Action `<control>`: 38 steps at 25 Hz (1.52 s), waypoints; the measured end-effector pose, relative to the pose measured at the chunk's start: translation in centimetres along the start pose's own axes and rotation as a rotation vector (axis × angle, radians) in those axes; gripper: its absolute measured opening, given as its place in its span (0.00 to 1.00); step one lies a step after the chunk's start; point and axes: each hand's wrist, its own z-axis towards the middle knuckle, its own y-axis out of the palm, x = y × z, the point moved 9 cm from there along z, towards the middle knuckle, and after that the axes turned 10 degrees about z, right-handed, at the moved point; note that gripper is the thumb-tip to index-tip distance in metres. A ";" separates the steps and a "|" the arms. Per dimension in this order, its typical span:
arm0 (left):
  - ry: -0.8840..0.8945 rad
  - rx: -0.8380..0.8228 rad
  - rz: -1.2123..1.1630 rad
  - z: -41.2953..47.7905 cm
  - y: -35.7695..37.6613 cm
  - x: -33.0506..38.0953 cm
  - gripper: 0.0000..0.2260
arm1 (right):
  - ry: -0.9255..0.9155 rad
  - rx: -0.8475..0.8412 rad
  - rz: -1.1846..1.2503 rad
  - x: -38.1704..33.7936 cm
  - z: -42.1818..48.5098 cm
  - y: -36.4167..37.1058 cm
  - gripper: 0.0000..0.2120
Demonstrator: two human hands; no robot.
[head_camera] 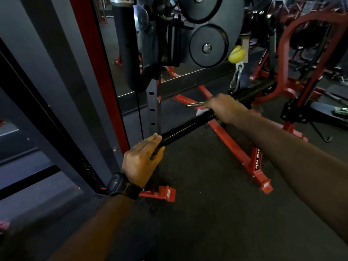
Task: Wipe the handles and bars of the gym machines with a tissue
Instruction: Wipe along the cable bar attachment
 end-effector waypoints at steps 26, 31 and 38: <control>-0.036 0.025 0.057 0.3 0.2 0.3 0.14 | 0.923 1.006 2.468 0.1 -5.7 11.0 0.07; -0.042 0.020 0.070 -0.1 0.5 0.2 0.14 | 0.934 0.936 2.460 -1.9 -5.9 11.4 0.10; -0.045 0.069 0.080 0.5 0.3 0.3 0.13 | 0.926 0.740 2.375 -6.8 -6.8 11.1 0.13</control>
